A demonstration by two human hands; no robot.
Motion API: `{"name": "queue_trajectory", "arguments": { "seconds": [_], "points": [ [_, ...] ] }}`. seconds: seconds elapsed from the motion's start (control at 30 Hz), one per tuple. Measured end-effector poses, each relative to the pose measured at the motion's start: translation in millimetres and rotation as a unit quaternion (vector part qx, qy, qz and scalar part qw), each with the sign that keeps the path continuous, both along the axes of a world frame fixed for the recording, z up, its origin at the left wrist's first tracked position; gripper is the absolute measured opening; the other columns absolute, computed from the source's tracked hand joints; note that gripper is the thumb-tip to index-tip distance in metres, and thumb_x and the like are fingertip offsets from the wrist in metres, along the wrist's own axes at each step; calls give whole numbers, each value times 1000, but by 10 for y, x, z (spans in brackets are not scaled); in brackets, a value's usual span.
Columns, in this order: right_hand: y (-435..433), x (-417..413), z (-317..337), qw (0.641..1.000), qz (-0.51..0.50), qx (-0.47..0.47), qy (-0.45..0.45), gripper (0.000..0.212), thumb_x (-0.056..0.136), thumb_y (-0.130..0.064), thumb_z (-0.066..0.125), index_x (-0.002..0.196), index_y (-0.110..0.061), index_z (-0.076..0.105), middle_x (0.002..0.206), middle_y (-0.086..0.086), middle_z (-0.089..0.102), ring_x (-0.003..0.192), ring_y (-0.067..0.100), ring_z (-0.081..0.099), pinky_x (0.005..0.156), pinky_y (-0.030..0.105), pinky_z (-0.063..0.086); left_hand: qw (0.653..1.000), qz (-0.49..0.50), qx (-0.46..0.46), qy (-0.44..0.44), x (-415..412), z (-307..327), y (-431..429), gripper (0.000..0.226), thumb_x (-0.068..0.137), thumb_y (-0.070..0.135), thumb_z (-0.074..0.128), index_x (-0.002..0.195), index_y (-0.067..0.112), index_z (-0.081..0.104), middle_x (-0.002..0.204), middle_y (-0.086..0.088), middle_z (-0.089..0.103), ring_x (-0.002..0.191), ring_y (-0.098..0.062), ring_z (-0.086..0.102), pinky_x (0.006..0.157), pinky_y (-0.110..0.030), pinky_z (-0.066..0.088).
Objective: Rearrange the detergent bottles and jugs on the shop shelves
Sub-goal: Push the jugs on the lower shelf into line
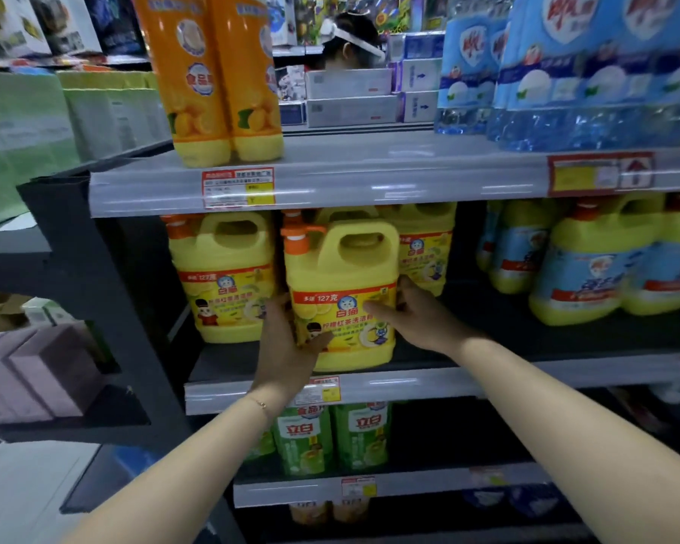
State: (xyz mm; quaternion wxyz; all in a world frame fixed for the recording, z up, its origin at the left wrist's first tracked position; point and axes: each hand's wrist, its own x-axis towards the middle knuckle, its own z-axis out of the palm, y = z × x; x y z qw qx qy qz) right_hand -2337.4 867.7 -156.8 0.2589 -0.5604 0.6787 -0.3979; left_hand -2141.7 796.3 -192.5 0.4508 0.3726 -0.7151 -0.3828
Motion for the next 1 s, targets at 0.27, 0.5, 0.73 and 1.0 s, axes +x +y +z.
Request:
{"name": "queue_trajectory", "arguments": {
  "seconds": [0.27,0.5,0.73,1.0],
  "points": [
    [365,-874,-2,994,-108,3,22,106,50,-76,74,134,-24,37,125,-10,60,114,13,59,97,43,49,994,-92,-56,-9,-1038,-50,147,65,77,4,76,123,22,34,123,-2,50,116,-17,52,96,-35,48],
    [219,-1116,30,989,-136,14,50,97,63,-50,82,136,-13,29,134,6,54,122,25,54,99,47,46,993,-45,-84,-63,-1359,-65,-16,50,73,9,80,99,14,38,100,-7,48,93,-20,51,75,-24,37],
    [-62,-1061,33,989,-130,26,60,83,75,-37,79,134,-8,27,134,10,54,121,29,53,94,40,47,976,32,-166,-137,-1321,-39,-130,30,80,12,73,92,15,46,94,-6,48,79,-23,49,66,-33,41],
    [97,-1089,205,981,-110,45,155,51,76,-58,69,108,-22,55,104,1,62,96,19,62,74,33,51,952,-54,-251,-165,-1681,13,203,24,80,6,66,98,9,51,96,-2,51,69,-17,49,56,-30,40]
  ]
}}
